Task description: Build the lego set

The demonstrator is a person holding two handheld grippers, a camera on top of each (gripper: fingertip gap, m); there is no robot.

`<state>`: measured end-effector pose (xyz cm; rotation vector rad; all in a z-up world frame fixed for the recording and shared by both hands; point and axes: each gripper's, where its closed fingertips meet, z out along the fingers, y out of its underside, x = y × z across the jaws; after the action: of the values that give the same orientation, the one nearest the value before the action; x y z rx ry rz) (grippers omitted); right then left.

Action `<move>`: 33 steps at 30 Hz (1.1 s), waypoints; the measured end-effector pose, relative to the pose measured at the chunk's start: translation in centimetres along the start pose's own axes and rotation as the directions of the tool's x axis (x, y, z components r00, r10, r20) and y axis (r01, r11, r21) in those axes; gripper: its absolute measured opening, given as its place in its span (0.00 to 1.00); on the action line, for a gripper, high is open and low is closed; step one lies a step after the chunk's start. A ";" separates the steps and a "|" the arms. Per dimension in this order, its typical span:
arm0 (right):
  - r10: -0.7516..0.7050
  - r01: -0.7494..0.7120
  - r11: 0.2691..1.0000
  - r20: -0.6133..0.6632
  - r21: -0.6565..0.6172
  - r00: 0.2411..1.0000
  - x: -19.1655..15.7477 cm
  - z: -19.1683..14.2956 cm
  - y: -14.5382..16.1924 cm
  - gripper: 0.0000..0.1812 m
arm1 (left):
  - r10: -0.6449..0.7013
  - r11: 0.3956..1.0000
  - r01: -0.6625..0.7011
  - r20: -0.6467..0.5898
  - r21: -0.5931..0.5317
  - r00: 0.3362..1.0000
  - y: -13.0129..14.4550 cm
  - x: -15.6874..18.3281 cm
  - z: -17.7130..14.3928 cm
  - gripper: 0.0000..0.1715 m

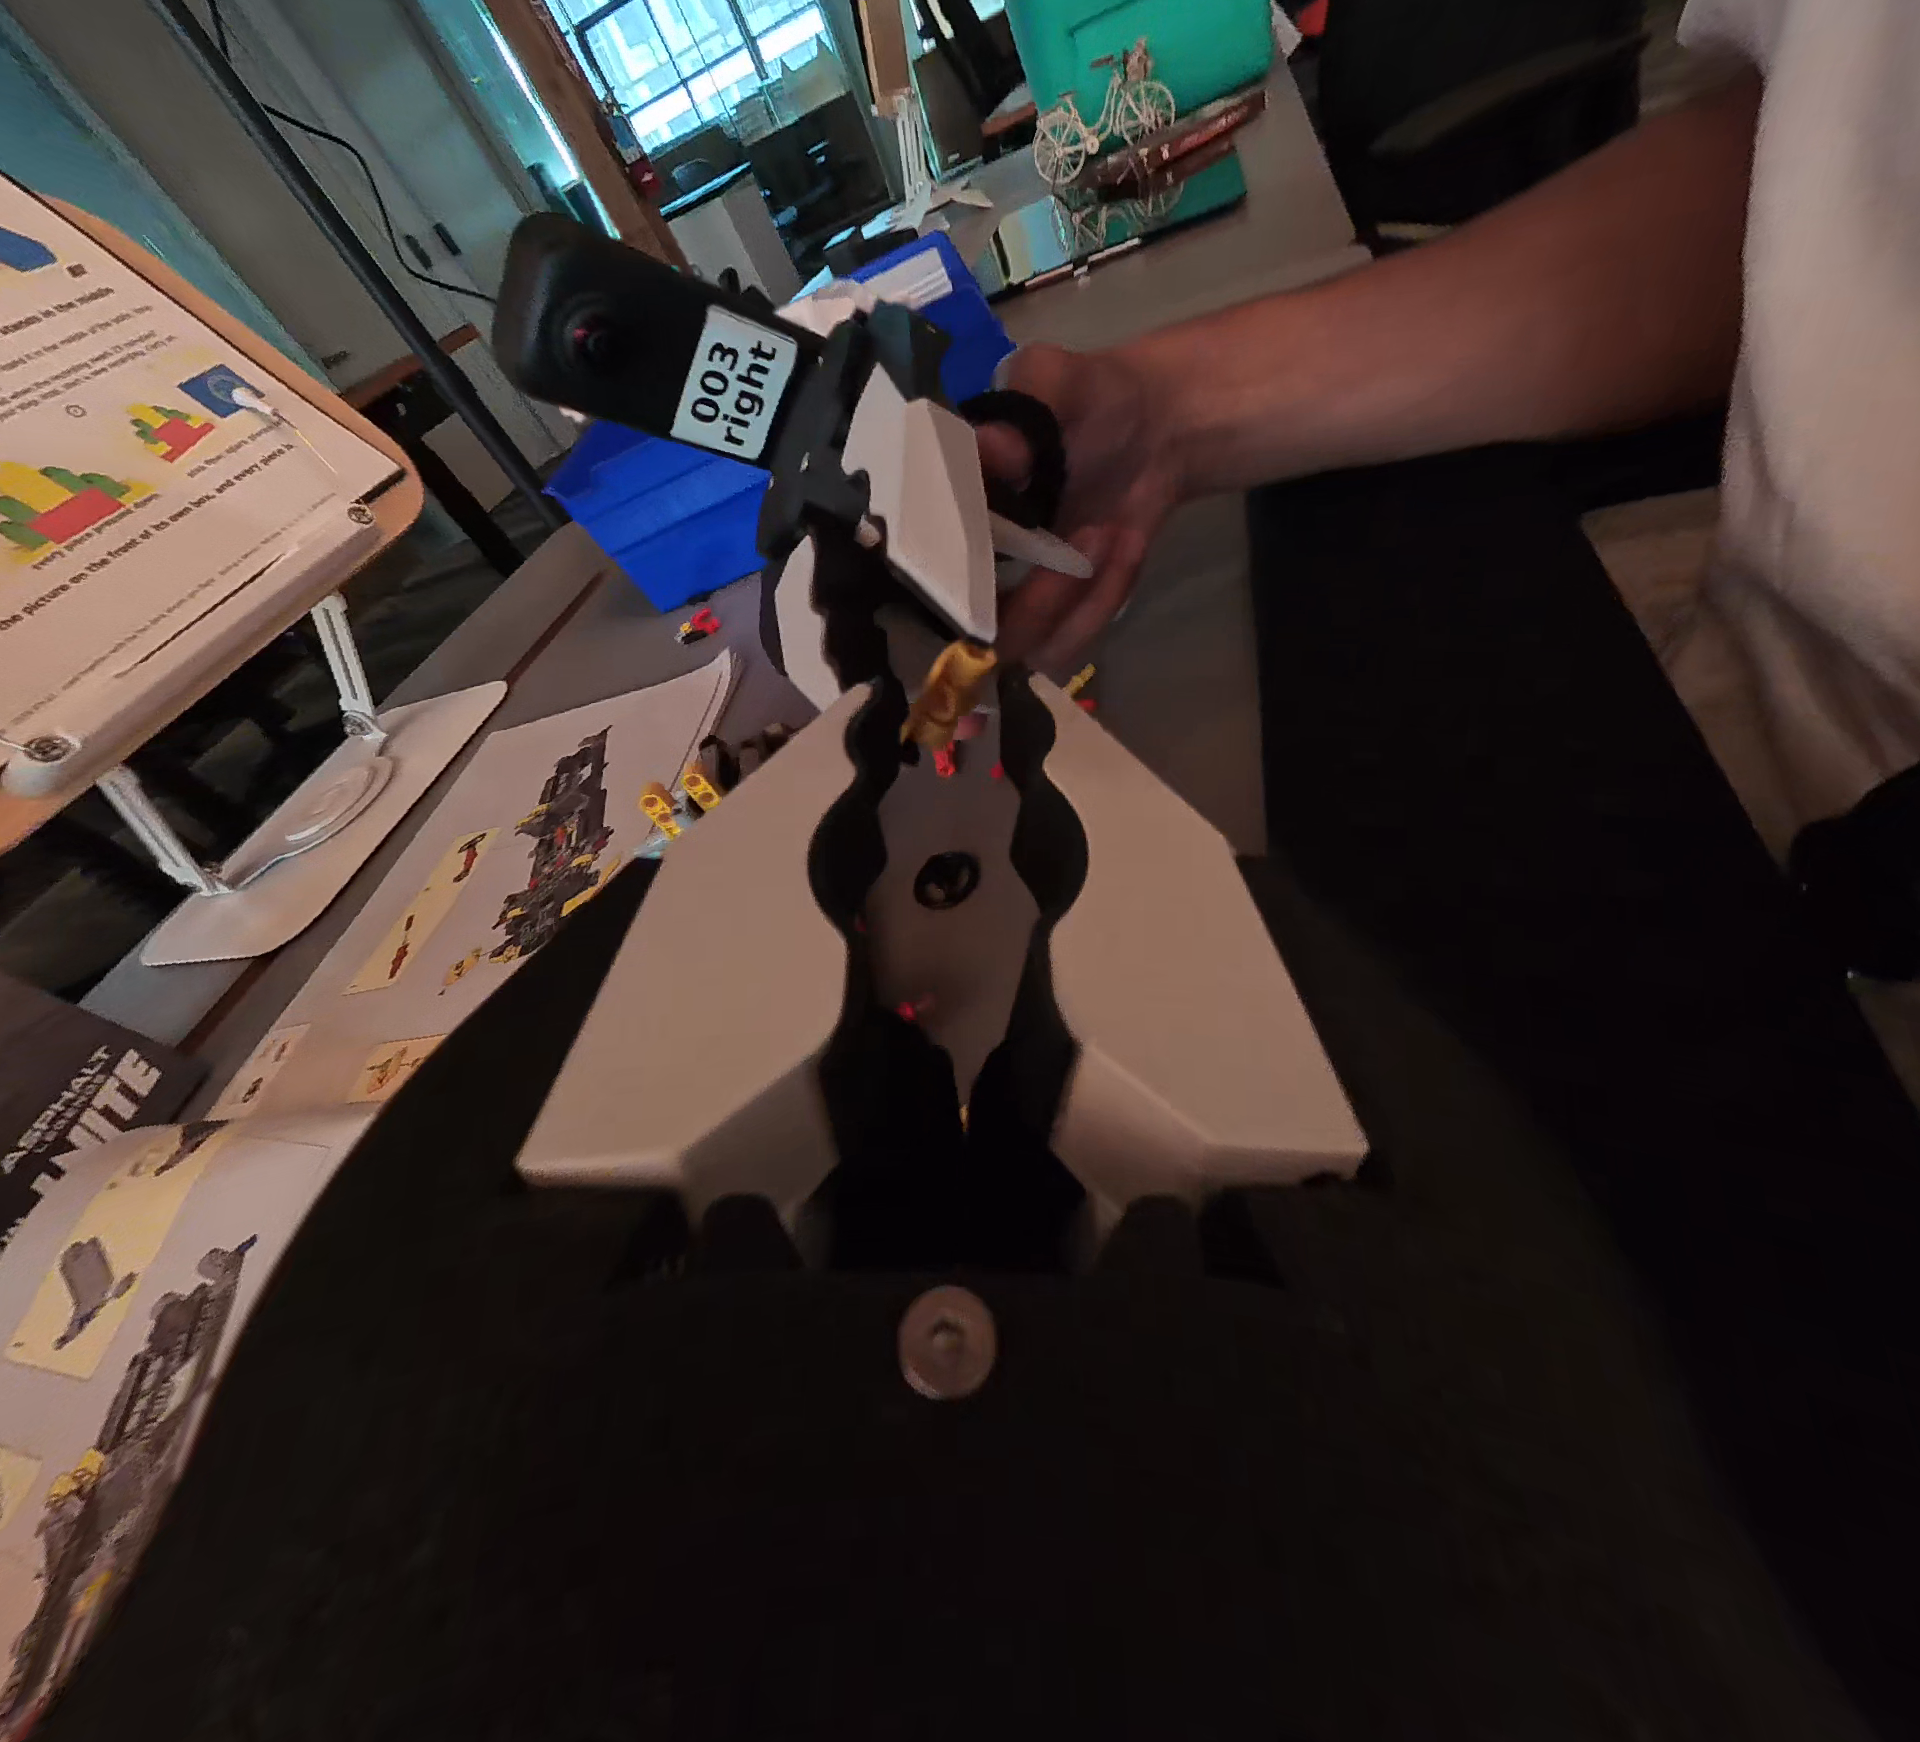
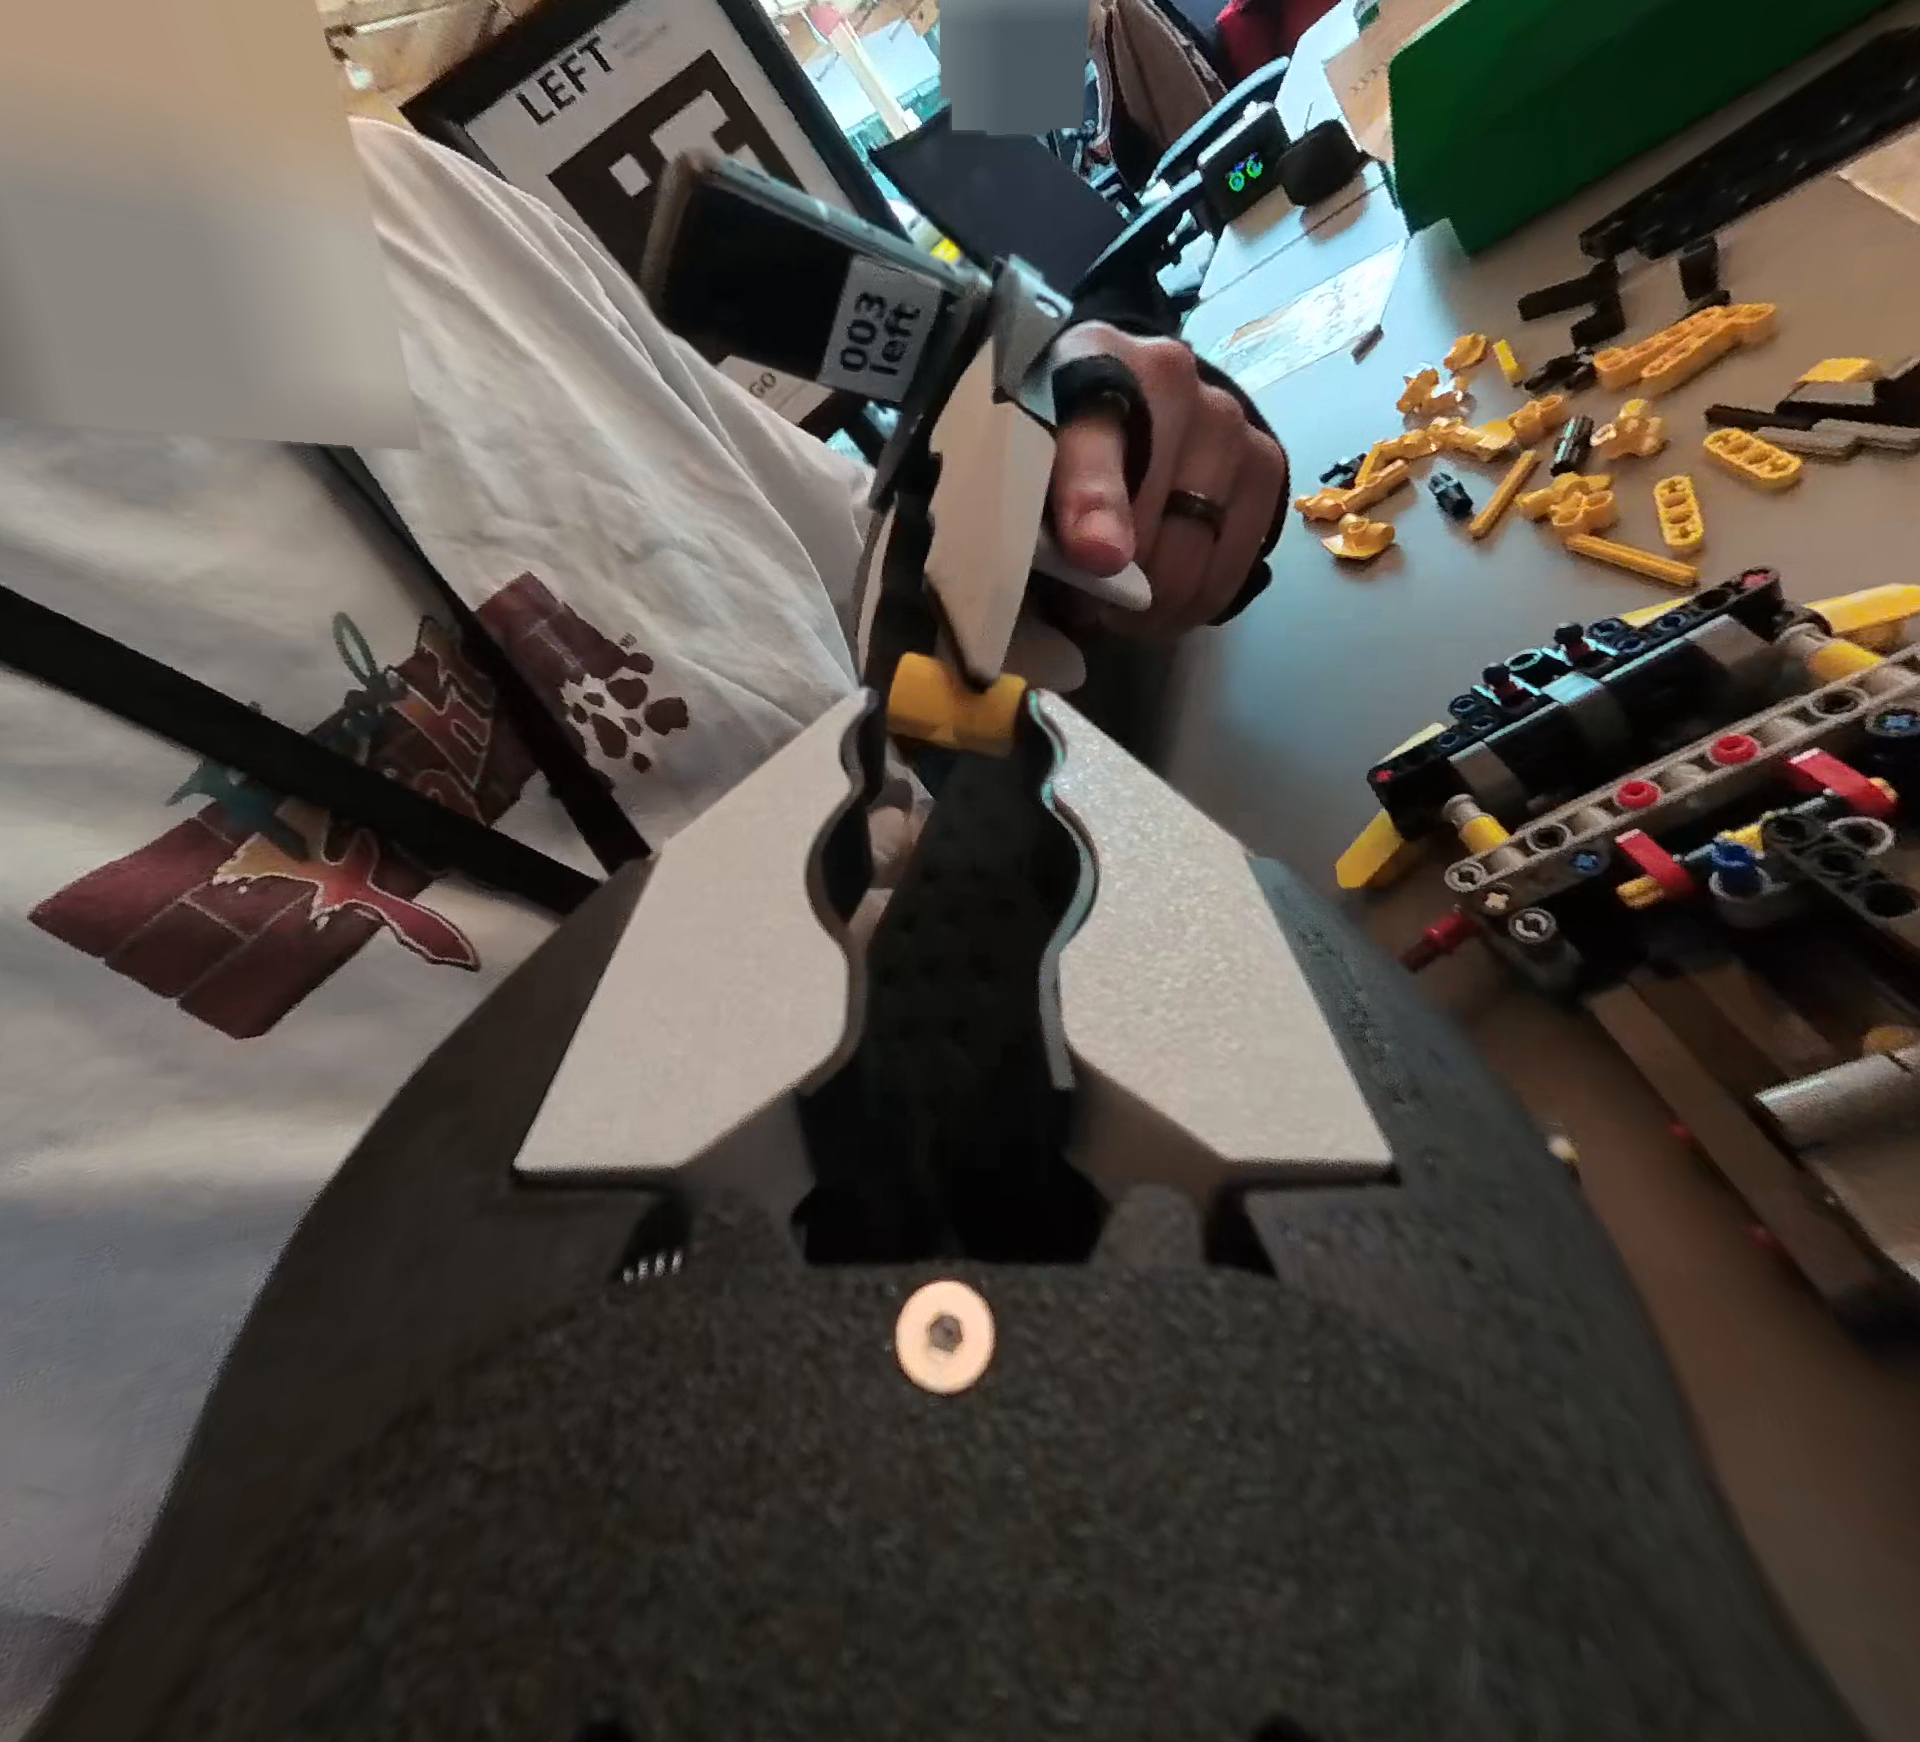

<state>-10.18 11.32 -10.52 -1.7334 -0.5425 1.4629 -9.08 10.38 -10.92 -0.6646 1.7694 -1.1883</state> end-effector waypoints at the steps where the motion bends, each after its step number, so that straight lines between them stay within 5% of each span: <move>1: 0.007 -0.007 1.000 -0.002 -0.016 1.000 0.1 0.1 0.3 0.14 | 0.021 1.000 -0.021 0.004 -0.013 1.000 0.2 0.1 0.2 0.08; 11: 0.064 -0.062 0.998 -0.102 0.027 0.993 2.4 -0.5 -0.2 0.14 | 0.218 0.970 -0.192 0.183 -0.149 0.959 2.0 -2.1 0.8 0.03; 19: 0.042 -0.030 0.995 -0.130 0.093 0.991 2.5 -0.6 -1.3 0.18 | -0.024 0.994 0.048 0.231 -0.098 0.973 1.6 -2.1 -1.7 0.02; 22: 0.054 -0.034 0.988 -0.136 0.147 0.989 2.7 -1.4 -2.2 0.19 | -0.006 0.966 0.107 0.396 -0.234 0.918 4.5 -4.3 -6.5 0.02; 24: 0.062 -0.039 0.986 -0.141 0.164 0.988 2.9 -1.8 -2.4 0.18 | -0.030 0.920 0.231 0.531 -0.316 0.847 7.0 -6.4 -12.3 0.03; 27: 0.097 -0.074 0.986 -0.161 0.148 0.982 3.6 -1.7 -1.9 0.16 | -0.107 0.752 0.480 0.636 -0.451 0.764 11.8 -6.5 -21.1 0.03; 30: 0.123 -0.106 0.988 -0.158 0.112 0.980 3.9 -1.1 -1.2 0.16 | -0.065 0.565 0.551 0.632 -0.614 0.772 15.6 -4.6 -26.8 0.03; 33: 0.127 -0.114 0.989 -0.138 0.099 0.982 3.8 -0.6 -1.1 0.16 | 0.050 0.476 0.466 0.552 -0.746 0.833 17.1 -4.3 -28.7 0.03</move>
<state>-8.51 14.62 -11.97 -1.8096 -0.2950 1.4083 -31.68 33.41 -20.47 -1.6859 1.7395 -0.0636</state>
